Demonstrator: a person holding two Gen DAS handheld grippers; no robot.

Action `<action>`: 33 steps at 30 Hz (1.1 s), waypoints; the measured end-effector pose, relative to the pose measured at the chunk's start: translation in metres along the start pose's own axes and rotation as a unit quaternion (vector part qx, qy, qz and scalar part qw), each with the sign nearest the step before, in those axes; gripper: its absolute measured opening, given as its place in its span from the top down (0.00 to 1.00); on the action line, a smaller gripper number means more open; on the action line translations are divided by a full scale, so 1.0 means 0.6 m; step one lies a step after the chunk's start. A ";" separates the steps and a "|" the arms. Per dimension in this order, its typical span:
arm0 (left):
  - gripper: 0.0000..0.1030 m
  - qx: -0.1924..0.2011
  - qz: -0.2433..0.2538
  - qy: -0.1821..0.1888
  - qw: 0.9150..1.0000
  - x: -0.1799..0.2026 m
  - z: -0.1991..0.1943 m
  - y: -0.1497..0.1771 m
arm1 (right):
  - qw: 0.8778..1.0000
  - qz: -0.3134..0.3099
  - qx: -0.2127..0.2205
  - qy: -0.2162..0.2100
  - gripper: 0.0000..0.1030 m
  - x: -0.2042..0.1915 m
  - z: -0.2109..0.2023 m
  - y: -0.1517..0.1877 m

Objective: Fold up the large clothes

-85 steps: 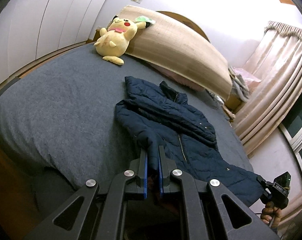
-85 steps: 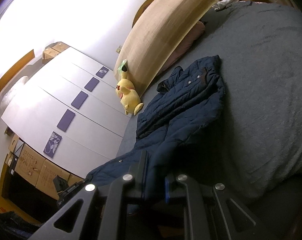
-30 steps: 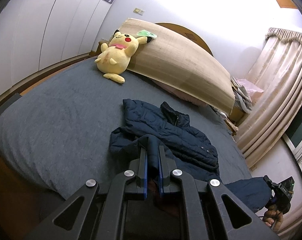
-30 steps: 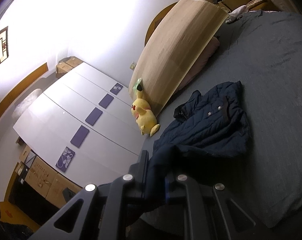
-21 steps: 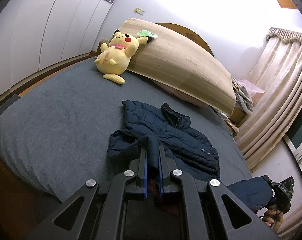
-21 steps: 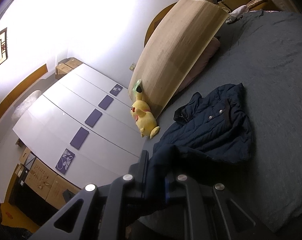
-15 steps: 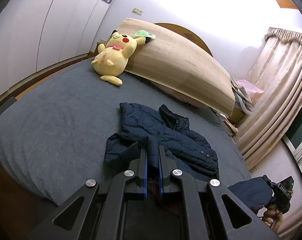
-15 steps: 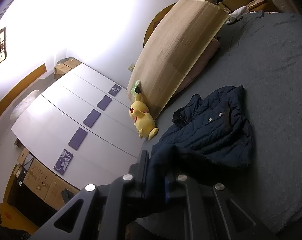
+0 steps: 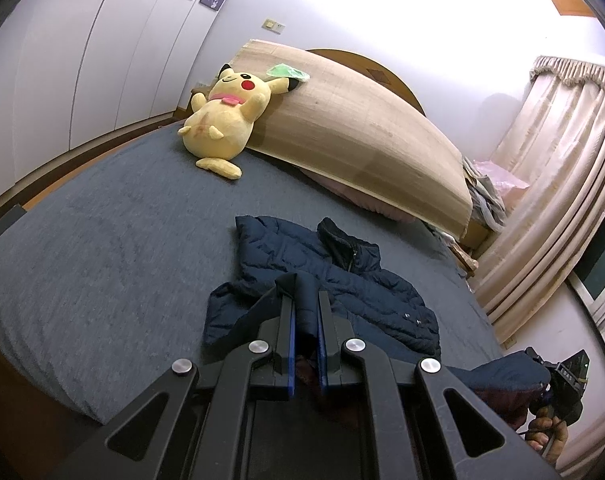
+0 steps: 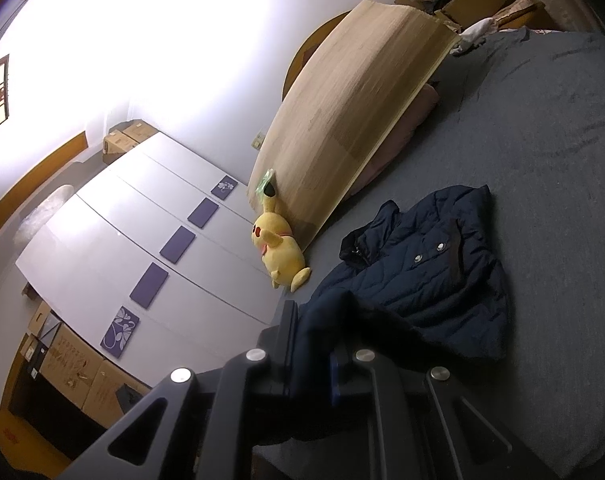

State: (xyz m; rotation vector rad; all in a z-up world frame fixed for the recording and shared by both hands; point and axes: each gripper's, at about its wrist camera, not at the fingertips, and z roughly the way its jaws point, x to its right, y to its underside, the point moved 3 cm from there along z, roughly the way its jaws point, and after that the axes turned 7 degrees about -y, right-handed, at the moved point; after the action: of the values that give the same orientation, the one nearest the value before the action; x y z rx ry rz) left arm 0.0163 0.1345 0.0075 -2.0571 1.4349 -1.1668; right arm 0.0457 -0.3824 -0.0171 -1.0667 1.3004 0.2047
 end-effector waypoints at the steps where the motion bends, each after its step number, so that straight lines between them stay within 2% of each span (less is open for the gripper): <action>1: 0.91 0.000 0.000 0.000 1.000 -0.001 -0.001 0.000 | 1.000 0.000 0.001 0.002 0.87 0.000 0.001 -0.001; 17: 0.91 0.004 0.009 -0.001 1.000 0.022 0.054 -0.042 | 1.000 0.000 0.020 0.022 0.87 0.012 0.034 -0.034; 33: 0.91 -0.003 0.023 -0.024 0.999 0.042 0.102 -0.064 | 0.998 0.006 0.029 0.047 0.87 0.034 0.069 -0.058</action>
State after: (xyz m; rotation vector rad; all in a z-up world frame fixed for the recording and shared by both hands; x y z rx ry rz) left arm 0.0910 0.1182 0.0088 -2.0311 1.4574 -1.0891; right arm 0.1036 -0.3795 -0.0205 -1.0288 1.3896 0.1265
